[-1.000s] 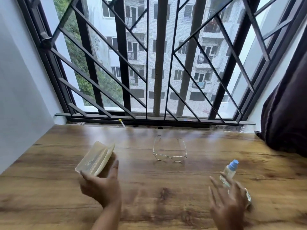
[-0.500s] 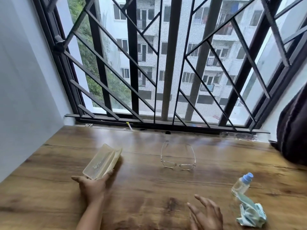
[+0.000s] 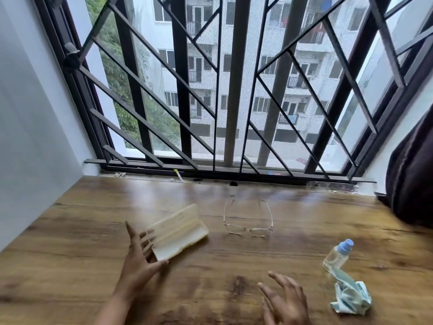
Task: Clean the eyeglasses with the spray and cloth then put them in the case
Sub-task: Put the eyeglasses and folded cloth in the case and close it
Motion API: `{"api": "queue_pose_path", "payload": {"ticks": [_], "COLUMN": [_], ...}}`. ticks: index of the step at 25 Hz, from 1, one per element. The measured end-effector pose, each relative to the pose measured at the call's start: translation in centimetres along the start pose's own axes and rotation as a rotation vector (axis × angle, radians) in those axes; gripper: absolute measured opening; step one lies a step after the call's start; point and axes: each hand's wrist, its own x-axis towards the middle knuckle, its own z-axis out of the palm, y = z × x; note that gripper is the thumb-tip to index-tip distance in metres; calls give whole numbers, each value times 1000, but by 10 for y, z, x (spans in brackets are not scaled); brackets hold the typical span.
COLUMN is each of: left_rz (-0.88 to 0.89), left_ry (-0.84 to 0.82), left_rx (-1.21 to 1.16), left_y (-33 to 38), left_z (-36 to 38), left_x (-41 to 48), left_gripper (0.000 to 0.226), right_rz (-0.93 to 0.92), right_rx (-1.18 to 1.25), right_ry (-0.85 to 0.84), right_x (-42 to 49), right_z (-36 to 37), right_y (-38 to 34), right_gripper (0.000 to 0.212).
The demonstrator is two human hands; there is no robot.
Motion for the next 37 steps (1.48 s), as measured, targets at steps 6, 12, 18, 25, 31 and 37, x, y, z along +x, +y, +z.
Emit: {"api": "queue_pose_path", "payload": {"ticks": [6,12,18,25,31,37], "left_rz": [5,-14,-45,-81,-88,-109], "left_ry": [-464,-674,-626,-572,-565,-492], "left_rx": [8,-40,-40,-61,-104,-131], "left_y": [11,21,19,16,16,16], "left_z": [28,53,55,58,59,64], "left_x": [-15,-31,-37,-45,-46,-47], "left_gripper": [137,131,126,120,113,107], "right_rz": [-42,-58,8,24,49,75], "right_rx": [67,163,184,201,234,280], "right_ry": [-27,-187,-239,-315,-337,-355], "right_x": [-9,-15,-19,-21,-19,-17], "right_z": [6,8,8,8,5,3], "right_y": [10,12,12,15,13,12], "right_gripper": [43,46,40,50,53,59]}}
